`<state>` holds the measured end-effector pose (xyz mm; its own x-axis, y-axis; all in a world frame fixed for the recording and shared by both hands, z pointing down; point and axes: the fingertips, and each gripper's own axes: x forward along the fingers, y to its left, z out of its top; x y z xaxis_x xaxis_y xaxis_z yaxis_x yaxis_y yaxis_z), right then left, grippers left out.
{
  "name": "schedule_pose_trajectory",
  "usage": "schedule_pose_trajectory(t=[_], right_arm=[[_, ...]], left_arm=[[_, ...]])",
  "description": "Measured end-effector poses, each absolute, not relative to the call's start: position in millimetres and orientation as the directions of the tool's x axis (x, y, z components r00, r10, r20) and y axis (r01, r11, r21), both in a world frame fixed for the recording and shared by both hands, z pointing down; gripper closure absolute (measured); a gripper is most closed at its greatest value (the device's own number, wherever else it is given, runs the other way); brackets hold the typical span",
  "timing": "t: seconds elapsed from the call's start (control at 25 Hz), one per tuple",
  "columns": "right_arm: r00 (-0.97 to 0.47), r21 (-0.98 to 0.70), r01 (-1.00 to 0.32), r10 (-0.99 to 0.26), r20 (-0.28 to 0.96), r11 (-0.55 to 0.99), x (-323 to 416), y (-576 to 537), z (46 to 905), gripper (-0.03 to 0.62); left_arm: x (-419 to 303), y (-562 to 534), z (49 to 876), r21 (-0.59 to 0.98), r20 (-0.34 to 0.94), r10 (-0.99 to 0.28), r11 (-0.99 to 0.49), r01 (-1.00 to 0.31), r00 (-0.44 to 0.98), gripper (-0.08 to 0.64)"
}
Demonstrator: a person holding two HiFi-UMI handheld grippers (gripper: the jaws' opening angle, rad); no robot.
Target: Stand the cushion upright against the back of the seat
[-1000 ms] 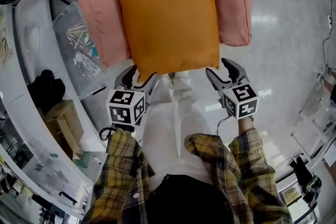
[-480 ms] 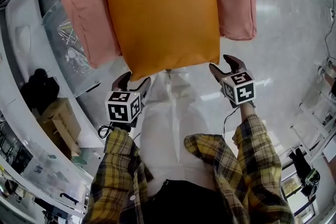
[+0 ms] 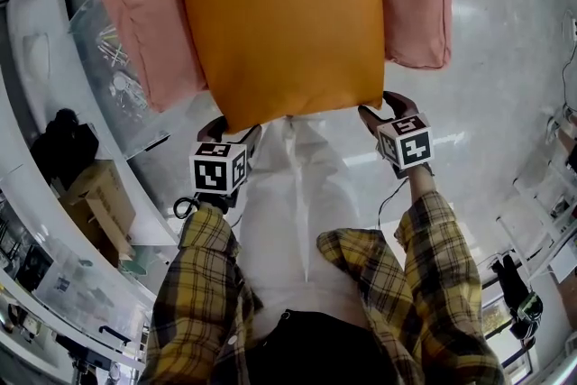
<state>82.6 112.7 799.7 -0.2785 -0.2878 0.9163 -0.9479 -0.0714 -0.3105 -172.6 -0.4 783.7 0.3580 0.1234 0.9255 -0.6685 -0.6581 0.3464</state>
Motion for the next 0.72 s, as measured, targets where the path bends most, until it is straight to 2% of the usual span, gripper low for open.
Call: schedule_pose_trajectory(t=[0.16,0.24,0.48,0.72], right_arm=[[-0.269,-0.289,-0.957,-0.268,0.925,-0.038,78,105,802,0.341],[-0.271,-0.290,-0.956,-0.257,0.928,-0.036,75,104,802,0.345],[-0.248,-0.256,-0.967,-0.273,0.929,0.005,69,98,797,0.462],[-0.252,-0.252,-0.967,-0.275,0.928,0.039,64,92,785,0.526]], left_arm=[[-170,-4,789,0.329,0.934,0.129,-0.673,-0.662,0.333,0.252],[-169,-4,789,0.321,0.938,0.133,-0.686,-0.653,0.322,0.277],[-164,-6,784,0.279,0.947,0.095,-0.717,-0.639,0.306,0.381],[-161,-9,776,0.272,0.947,0.083,-0.724,-0.634,0.311,0.444]])
